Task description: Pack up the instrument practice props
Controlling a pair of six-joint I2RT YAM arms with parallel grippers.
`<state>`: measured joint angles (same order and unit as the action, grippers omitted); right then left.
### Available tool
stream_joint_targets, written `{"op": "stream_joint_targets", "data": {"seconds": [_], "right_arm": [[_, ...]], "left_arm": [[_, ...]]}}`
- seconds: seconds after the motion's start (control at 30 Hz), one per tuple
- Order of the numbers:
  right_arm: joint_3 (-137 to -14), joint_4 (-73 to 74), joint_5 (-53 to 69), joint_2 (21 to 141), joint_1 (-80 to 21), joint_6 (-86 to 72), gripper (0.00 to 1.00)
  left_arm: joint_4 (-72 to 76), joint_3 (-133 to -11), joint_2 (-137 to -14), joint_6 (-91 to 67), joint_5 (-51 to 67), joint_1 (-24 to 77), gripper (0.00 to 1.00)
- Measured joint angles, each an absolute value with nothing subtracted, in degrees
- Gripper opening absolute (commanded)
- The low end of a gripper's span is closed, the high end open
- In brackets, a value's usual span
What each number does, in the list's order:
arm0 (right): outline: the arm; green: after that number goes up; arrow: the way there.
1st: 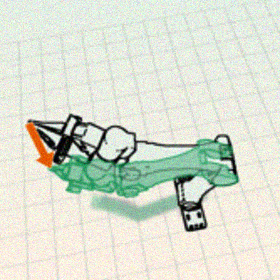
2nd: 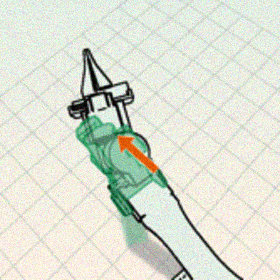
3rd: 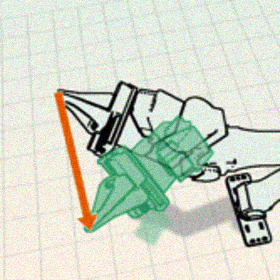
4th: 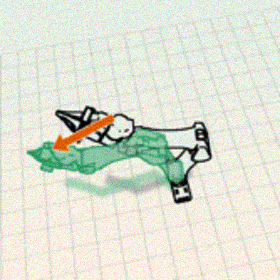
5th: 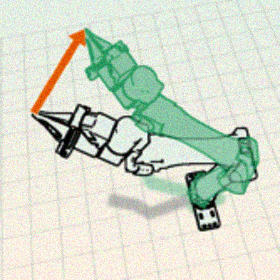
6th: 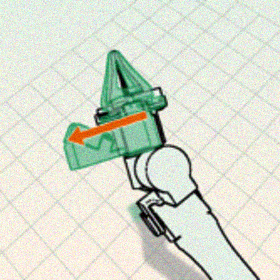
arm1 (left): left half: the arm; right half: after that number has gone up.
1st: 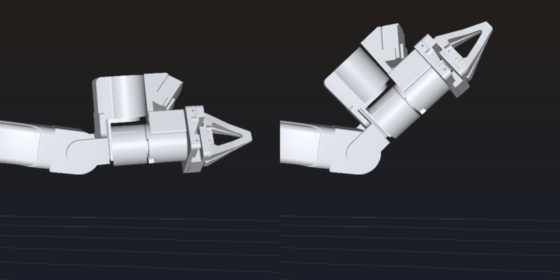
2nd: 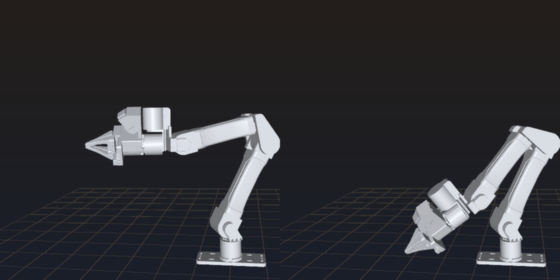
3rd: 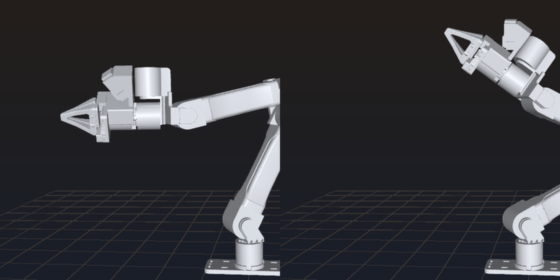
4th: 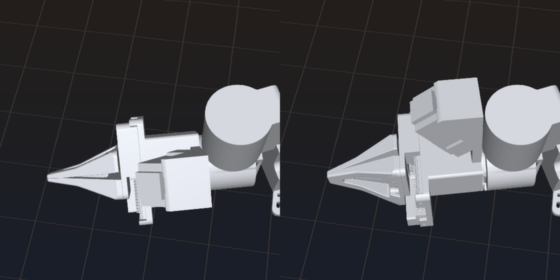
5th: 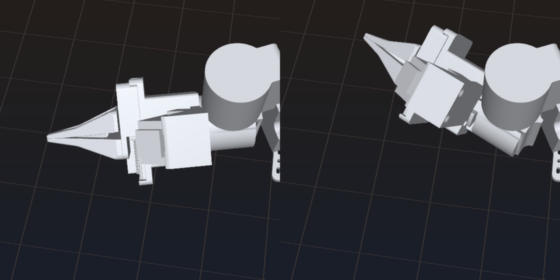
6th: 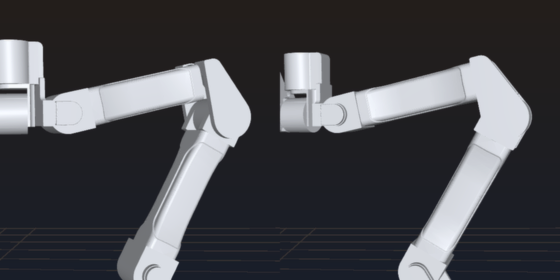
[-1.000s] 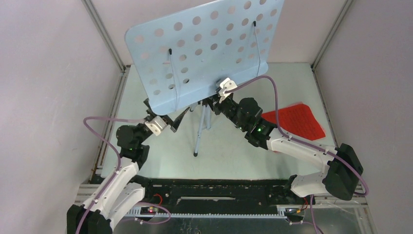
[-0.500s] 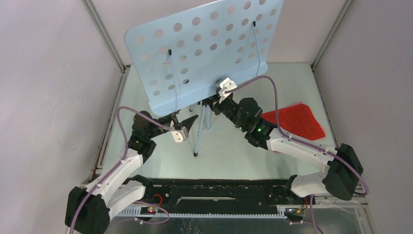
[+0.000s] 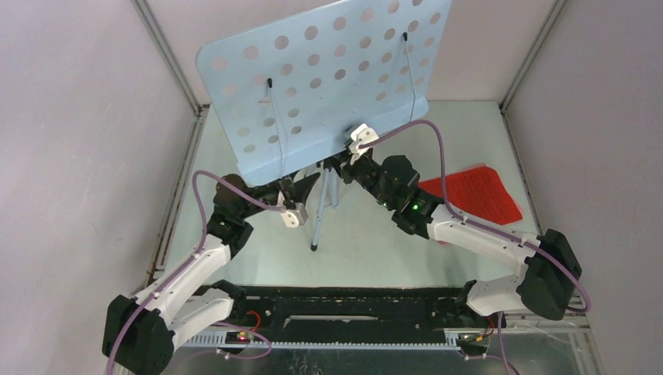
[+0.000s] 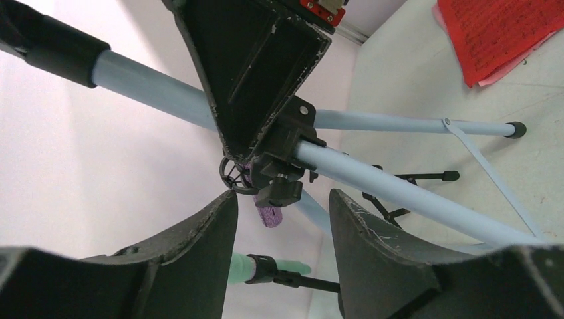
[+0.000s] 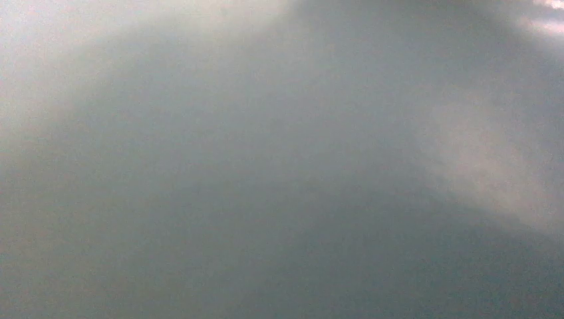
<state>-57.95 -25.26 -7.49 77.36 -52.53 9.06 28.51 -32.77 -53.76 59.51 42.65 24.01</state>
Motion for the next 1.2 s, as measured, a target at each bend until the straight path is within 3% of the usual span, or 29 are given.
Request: {"op": "stream_joint_targets", "data": {"seconds": [0.27,0.43,0.7,0.87,1.2], "right_arm": [[-58.3,-25.0,-7.5,77.6,-52.5,9.1,0.0],[-58.4,-25.0,-7.6,77.7,-52.5,9.1,0.0],[-58.5,-24.7,-8.1,77.7,-52.5,9.1,0.0],[-58.5,-24.8,-8.1,77.8,-52.5,9.1,0.0],[-58.7,-25.6,-7.9,78.4,-52.6,9.1,0.0]], "left_arm": [[25.9,-34.7,-56.6,63.2,41.8,24.6,0.44],[24.0,-37.5,-57.8,64.6,41.8,24.6,0.21],[22.5,-37.8,-58.1,64.4,42.0,24.7,0.01],[23.4,-37.7,-58.1,58.9,41.6,24.7,0.01],[38.1,-32.6,-58.1,32.3,36.5,24.8,0.0]]}}
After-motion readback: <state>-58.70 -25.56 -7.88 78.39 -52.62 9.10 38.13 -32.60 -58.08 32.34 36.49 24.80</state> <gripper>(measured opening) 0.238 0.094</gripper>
